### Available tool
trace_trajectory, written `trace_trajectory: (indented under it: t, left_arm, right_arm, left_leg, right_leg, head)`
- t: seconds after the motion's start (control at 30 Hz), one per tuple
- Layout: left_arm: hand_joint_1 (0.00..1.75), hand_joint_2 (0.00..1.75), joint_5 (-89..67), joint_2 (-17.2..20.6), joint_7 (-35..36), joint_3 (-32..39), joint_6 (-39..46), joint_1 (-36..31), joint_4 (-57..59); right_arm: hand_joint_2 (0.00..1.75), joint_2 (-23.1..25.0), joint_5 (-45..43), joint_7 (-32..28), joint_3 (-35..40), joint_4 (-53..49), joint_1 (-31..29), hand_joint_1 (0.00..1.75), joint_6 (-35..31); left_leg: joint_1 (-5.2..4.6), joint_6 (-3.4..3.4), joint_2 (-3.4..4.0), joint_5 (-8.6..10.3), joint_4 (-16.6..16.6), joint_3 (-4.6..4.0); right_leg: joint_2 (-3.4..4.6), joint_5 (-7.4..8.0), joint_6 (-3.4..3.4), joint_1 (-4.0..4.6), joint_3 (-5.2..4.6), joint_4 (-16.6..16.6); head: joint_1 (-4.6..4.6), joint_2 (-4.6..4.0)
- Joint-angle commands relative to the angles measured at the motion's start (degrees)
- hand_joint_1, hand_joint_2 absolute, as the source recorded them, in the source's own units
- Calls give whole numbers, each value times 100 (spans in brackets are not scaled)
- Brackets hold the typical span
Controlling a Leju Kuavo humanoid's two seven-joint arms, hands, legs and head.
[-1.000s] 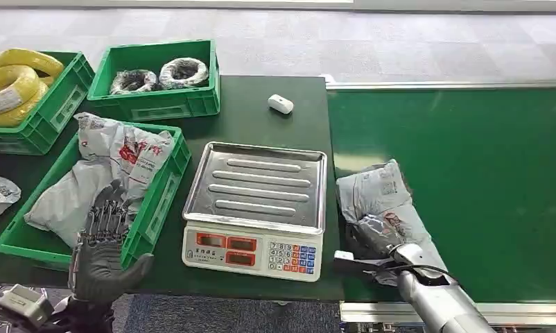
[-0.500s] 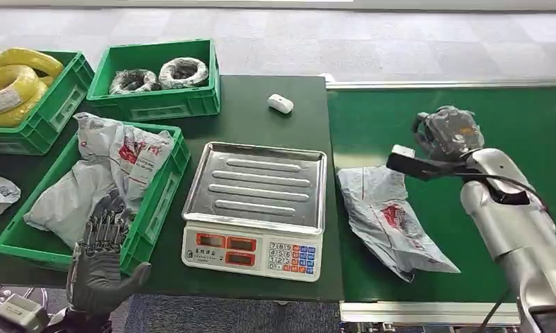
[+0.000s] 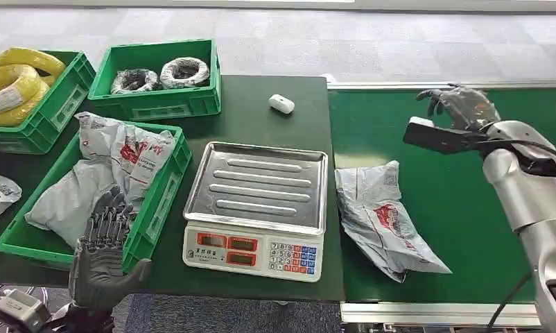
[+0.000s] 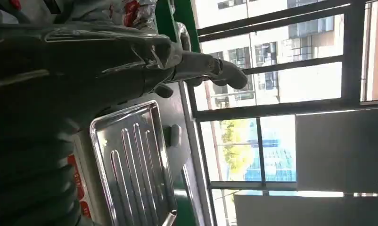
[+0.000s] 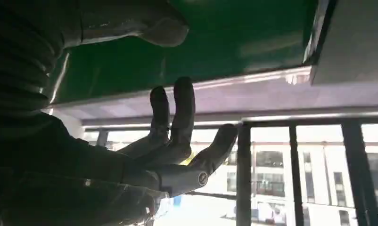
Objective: Moved the parcel from conveyor to table for the left to box.
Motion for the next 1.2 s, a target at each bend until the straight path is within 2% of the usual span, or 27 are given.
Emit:
trace_trajectory:
  t: [0.03, 0.1, 0.23, 0.4, 0.57, 0.8, 0.83, 1.0, 1.1, 1.2]
  left_arm:
    - [0, 175, 36, 113, 4, 125, -30, -32, 313]
    - [0, 175, 28, 117, 4, 152, 53, 32, 280]
    - [0, 175, -4, 93, 4, 112, 101, 44, 288]
    - [0, 175, -31, 35, 4, 122, 120, -124, 373]
    - [0, 175, -73, -23, 4, 182, 128, -154, 273]
    - [0, 175, -112, -19, 4, 175, 163, -112, 253]
    - [0, 175, -113, -13, 4, 170, 181, -127, 268]
    - [0, 175, -107, -8, 4, 154, 326, -75, 199]
    - [0, 175, -100, -42, 4, 201, 406, 80, 52]
    - [0, 175, -93, -103, 4, 260, 430, 239, -116]
  right_arm:
    - [175, 299, -207, -408, 660, 1476, 1366, 0, -511]
    - [175, 368, -271, -586, 868, 1362, 1606, 0, -162]
    - [175, 626, -347, -381, 1099, 1517, 2029, 0, -8]
    - [175, 712, -674, -544, 1436, 1815, 1915, 0, 605]
    - [175, 863, -779, -620, 1734, 1729, 1758, 0, 945]
    - [175, 814, -890, -665, 1939, 1548, 1922, 0, 891]
    - [175, 794, -934, -692, 1946, 1512, 1966, 175, 794]
    - [175, 640, -1127, -522, 1841, 1224, 1892, 175, 299]
    - [175, 437, -1219, -147, 1515, 774, 1609, 175, -89]
    - [175, 110, -1165, 174, 1217, 238, 1060, 175, -84]
  left_leg:
    - [8, -2, -26, 0, -13, 22]
    - [0, -1, -23, -1, -9, 3]
    - [10, -3, -10, -5, -12, 5]
    - [6, -2, -21, 0, -13, 2]
    - [8, -3, -11, 2, -17, 24]
    - [9, -7, 9, -6, -12, 53]
    - [11, -8, 6, -8, -11, 57]
    - [12, -9, 9, -9, -9, 67]
    - [7, -8, 11, -7, -6, 59]
    - [-2, -6, 23, -8, 2, 43]
  right_leg:
    - [-25, -3, -4, 10, 33, -17]
    - [-22, -3, -2, 1, 12, -5]
    - [-10, -2, -5, 12, 14, -16]
    - [-20, -6, -7, 8, 9, -14]
    - [-15, -3, -9, 10, 26, -20]
    - [6, -7, -8, 11, 47, -13]
    - [4, -9, -8, 13, 53, -14]
    - [7, -10, -9, 15, 59, -12]
    - [10, -9, -8, 10, 50, -5]
    - [22, -9, -7, 1, 29, 9]
  head:
    - [4, 0]
    - [0, 0]
    - [0, 0]
    - [2, 0]
    - [4, 0]
    - [2, 0]
    - [4, 0]
    - [2, 0]
    - [4, 0]
    - [2, 0]
